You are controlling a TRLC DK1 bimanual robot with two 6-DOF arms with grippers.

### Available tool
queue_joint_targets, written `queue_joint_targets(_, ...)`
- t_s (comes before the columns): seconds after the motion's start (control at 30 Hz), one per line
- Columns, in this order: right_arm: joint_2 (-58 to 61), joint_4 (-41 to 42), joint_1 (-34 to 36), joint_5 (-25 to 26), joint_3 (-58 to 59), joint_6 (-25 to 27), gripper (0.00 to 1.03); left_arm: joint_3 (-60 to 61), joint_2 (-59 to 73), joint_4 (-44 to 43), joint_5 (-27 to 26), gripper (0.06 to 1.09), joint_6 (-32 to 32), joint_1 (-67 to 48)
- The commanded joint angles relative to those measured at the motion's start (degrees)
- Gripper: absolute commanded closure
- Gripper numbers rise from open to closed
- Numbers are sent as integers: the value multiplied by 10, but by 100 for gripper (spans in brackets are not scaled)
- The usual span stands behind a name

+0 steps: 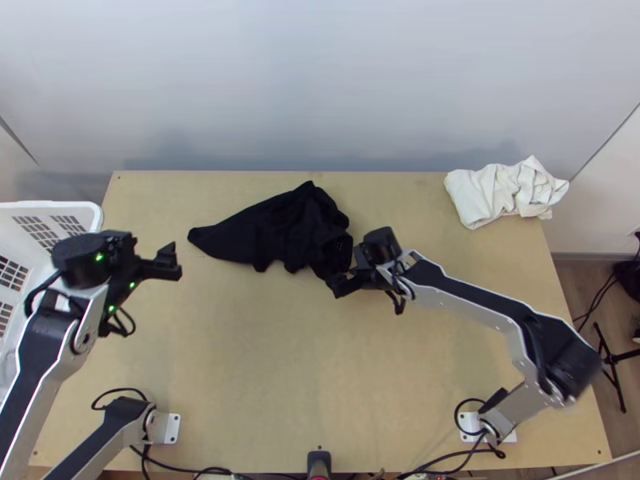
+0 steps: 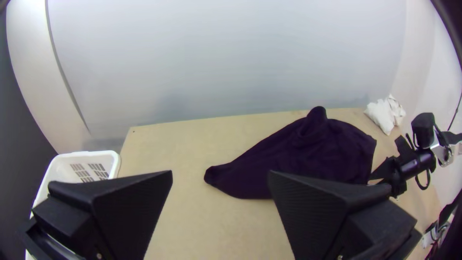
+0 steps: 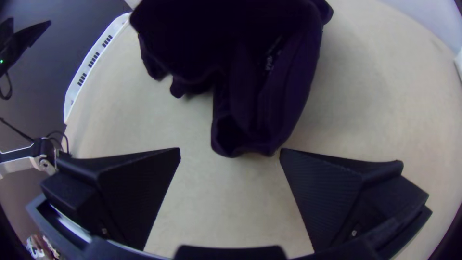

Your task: Fold the t-shirt

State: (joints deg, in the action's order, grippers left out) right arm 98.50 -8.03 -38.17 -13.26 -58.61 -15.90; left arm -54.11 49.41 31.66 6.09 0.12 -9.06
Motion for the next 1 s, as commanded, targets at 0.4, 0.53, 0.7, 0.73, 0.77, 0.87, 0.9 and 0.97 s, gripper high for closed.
queue_joint_targets(0.4,97,-40,-19,77,-120,81,100,16,-58,13,0,12,23,55)
queue_joint_targets(0.53,20,-55,-20,80,-126,80,100,13,-61,13,0,12,23,56)
queue_joint_targets(0.7,-85,-117,-20,80,-179,78,100,15,-64,15,0,12,24,61)
queue_joint_targets(0.73,-98,-144,-20,79,-198,78,100,15,-65,17,0,12,25,61)
queue_joint_targets(0.77,-111,-169,-22,78,-215,78,100,15,-65,17,0,12,25,62)
queue_joint_targets(0.87,-152,-215,-31,69,-246,80,100,15,-69,21,0,12,25,62)
queue_joint_targets(0.9,-161,-231,-37,68,-261,83,100,15,-70,21,-1,12,25,62)
queue_joint_targets(0.97,-177,-263,-45,56,-302,83,100,13,-70,21,-1,12,23,62)
